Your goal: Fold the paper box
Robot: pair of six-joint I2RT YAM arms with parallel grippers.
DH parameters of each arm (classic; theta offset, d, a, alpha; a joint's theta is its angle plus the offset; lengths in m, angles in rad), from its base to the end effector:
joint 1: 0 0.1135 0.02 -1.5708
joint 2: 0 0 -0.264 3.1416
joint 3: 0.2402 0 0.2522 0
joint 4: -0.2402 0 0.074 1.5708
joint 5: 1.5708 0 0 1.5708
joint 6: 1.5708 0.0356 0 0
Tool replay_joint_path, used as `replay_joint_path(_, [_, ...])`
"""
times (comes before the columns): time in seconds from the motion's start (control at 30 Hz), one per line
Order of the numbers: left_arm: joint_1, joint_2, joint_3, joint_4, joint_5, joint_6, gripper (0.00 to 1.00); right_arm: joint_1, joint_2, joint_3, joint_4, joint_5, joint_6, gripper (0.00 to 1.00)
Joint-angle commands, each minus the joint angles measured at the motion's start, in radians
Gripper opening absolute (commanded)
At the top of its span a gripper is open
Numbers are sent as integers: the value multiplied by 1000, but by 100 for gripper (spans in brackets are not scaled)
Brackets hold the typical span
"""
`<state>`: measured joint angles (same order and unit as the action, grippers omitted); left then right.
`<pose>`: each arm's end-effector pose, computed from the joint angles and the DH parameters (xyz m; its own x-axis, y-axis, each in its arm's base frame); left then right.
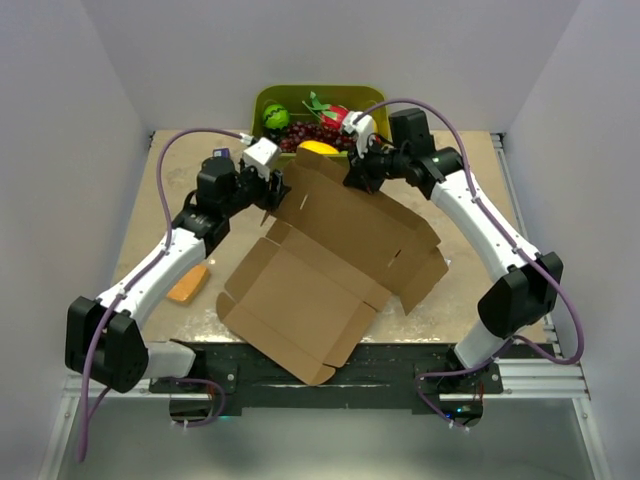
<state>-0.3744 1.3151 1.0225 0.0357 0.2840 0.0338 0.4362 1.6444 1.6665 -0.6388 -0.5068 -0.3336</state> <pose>0.2846 -0.1225 0.3282 -0.2160 0.1197 -0.9690 0.6110 0.7907 -0.0385 0.3269 0.1715 0.3814 -0.2568 -0.4356 -0.8627 -0.8598 0.5107 -0.0019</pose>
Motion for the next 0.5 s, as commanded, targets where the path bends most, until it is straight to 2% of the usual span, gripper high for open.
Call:
replay_joint_path(0.0, [-1,-16,8,64,-22,25,47,7,-29,-4,1,1,-12,0])
replay_joint_path(0.03, [-1,-16,4,75,-25,21,43,7,-32,-4,-1,-1,-12,0])
replay_joint_path(0.1, [-3,-8,-4,79,-26,14,25,9,-37,-10,1,-6,-7,6])
replay_joint_path(0.13, [-4,-5,-6,79,-31,11,19,7,-40,-14,4,-6,-2,12])
replay_joint_path(0.17, [-6,-4,-10,78,-37,11,7,9,-46,-20,16,-1,4,24])
replay_joint_path(0.2, [-11,-5,-15,78,-45,12,3,9,-60,-37,27,7,28,31])
replay_joint_path(0.23, [-12,-7,-19,79,-60,14,0,9,-67,-46,37,17,42,45])
replay_joint_path(0.3, [-17,-22,-45,89,-86,18,0,9,-86,-80,74,56,83,58])
replay_joint_path(0.33, [-18,-30,-58,105,-118,18,0,9,-112,-94,91,71,99,68])
replay_joint_path(0.43, [-18,-69,-113,159,-186,11,0,10,-170,-143,142,148,175,79])
replay_joint_path(0.47, [-18,-79,-139,168,-201,3,0,9,-191,-154,163,166,233,80])
